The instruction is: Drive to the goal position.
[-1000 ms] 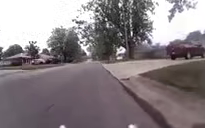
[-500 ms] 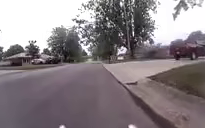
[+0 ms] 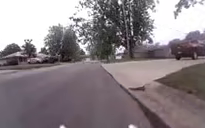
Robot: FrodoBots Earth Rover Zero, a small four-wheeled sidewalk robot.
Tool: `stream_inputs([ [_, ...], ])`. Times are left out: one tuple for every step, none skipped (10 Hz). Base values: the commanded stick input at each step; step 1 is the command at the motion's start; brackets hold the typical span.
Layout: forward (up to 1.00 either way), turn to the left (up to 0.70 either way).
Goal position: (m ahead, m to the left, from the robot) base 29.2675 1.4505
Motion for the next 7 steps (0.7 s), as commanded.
stream_inputs([
  [1.0, 0.0],
  [1.0, 0.0],
  [1.0, 0.0],
  [1.0, 0.0],
  [1.0, 0.0],
  [1.0, 0.0],
  [1.0, 0.0],
])
